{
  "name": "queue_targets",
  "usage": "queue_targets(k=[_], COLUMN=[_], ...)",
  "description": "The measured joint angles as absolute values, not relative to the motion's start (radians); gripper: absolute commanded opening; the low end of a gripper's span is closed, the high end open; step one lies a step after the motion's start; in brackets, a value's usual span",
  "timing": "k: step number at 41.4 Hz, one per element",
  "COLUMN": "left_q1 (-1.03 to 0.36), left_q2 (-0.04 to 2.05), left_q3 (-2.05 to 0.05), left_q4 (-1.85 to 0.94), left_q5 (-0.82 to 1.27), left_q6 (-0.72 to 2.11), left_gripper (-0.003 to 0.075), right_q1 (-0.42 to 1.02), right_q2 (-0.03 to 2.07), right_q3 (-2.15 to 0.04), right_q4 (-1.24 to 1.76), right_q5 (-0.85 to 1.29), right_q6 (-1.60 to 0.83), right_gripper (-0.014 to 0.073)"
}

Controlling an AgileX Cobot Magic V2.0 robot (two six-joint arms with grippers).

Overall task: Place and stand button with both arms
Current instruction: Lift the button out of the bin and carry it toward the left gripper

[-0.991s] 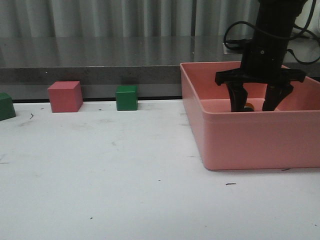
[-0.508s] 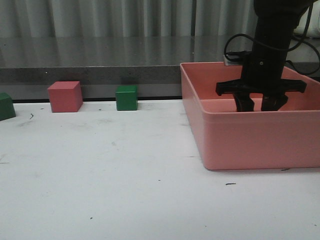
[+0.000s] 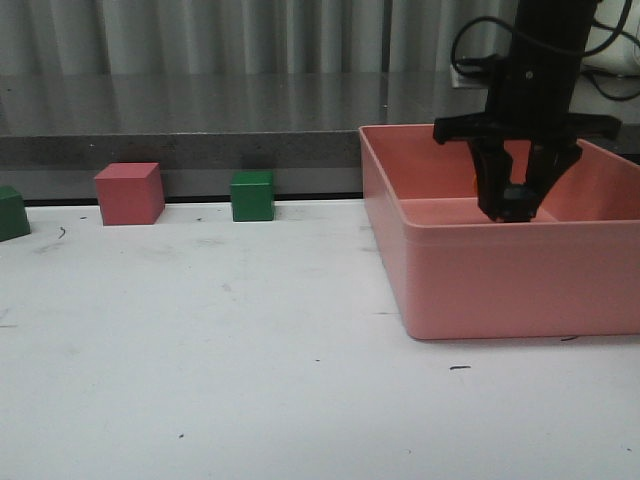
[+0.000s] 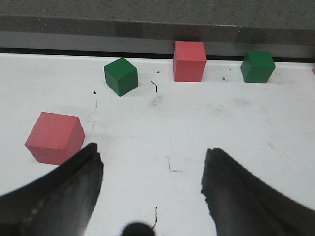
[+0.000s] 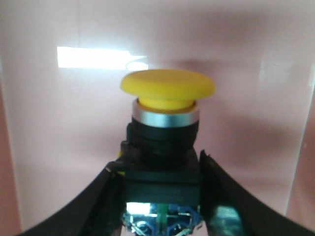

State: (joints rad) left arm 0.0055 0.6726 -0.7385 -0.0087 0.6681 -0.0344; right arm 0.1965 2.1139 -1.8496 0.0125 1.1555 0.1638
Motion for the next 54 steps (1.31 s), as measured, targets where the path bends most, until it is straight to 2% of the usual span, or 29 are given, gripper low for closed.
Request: queue_targets(k=[10,21,29,37,54], left_q1=[0.006,0.006,0.006,0.006,0.006], left_q2=[0.673,0.673,0.673,0.673,0.673], left_q3=[-0.739,-0.739,-0.739,-0.739,-0.739], left_q4=[-0.009,-0.009,-0.009,-0.009,-0.009], left_q5=[0.668,0.668,0.668,0.668,0.668], left_q6=[-0.034,-0.034,-0.034,-0.034,-0.034], left_gripper=[0.0441,0.0441,0.0441,0.0441,0.0441], right_q1=[0.310,0.534,0.690,0.792,0.841], right_q2=[1.949,1.856,1.864,1.914,2.101], right_q3=[-1.856,-1.857,-1.857,-1.857,-1.857], right_q4=[0.013,0.016,0.020,0.020,0.020], right_q5=[1.197,1.209,1.209,1.182,1.055], right_q6=[0.164,0.164,0.179,0.331,0.663], right_gripper=[0.0250,0.0250,0.0250,0.0250,0.0250])
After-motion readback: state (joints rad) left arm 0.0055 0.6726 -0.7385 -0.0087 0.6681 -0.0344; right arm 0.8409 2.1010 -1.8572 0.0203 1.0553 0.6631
